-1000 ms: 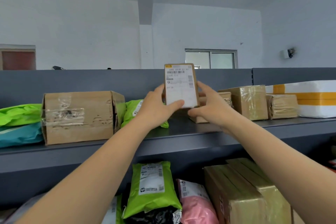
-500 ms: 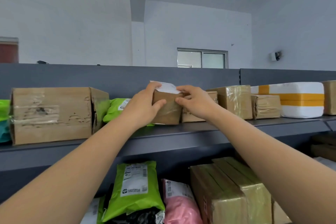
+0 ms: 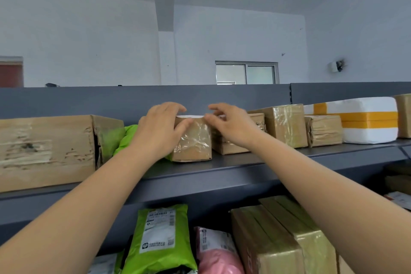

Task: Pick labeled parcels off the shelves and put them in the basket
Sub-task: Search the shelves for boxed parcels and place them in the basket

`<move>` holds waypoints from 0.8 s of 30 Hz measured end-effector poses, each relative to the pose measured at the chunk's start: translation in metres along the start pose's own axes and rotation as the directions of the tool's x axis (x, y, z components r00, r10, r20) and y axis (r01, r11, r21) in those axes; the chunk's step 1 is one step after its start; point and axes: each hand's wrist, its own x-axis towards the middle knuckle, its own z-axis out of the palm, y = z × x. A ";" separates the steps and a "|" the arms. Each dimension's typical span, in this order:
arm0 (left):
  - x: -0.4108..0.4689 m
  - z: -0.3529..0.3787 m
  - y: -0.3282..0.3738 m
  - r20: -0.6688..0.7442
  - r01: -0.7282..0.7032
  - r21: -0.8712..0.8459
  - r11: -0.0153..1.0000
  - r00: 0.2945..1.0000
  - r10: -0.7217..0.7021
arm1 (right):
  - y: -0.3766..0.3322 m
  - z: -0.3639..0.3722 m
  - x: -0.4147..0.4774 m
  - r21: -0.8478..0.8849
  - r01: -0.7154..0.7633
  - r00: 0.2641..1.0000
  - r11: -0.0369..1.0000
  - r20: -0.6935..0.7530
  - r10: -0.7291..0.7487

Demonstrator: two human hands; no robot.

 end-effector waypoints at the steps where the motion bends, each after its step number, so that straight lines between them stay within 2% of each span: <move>1: 0.001 0.000 0.002 0.018 -0.023 0.013 1.000 1.000 0.022 | 0.003 -0.009 0.001 -0.107 0.018 0.997 0.994 -0.072 -0.026; 3: 0.003 0.000 0.004 0.086 -0.038 0.012 0.999 0.996 0.036 | 0.015 -0.026 0.003 -0.332 0.010 0.989 0.943 -0.137 -0.058; 6: 0.003 0.003 0.002 0.121 -0.030 0.019 0.999 0.992 0.028 | 0.038 -0.039 0.004 -0.591 -0.047 0.998 0.805 -0.002 0.057; 8: 0.002 0.002 0.000 0.114 -0.031 0.026 0.999 0.993 0.028 | 0.046 -0.037 0.002 -0.670 -0.047 0.989 0.741 0.071 0.127; 12: 0.004 -0.003 -0.003 0.142 -0.054 0.027 0.998 0.989 0.049 | 0.047 -0.035 -0.003 -0.635 -0.023 0.997 0.772 0.041 0.064; 19: 0.010 -0.010 -0.006 0.161 -0.036 0.170 0.985 0.987 0.008 | 0.043 -0.041 -0.003 -0.502 -0.018 0.999 0.865 0.027 0.036; 24: 0.010 -0.011 0.037 0.014 -0.189 0.228 0.955 0.982 0.190 | 0.049 -0.048 -0.004 -0.364 -0.067 0.998 0.929 -0.019 0.065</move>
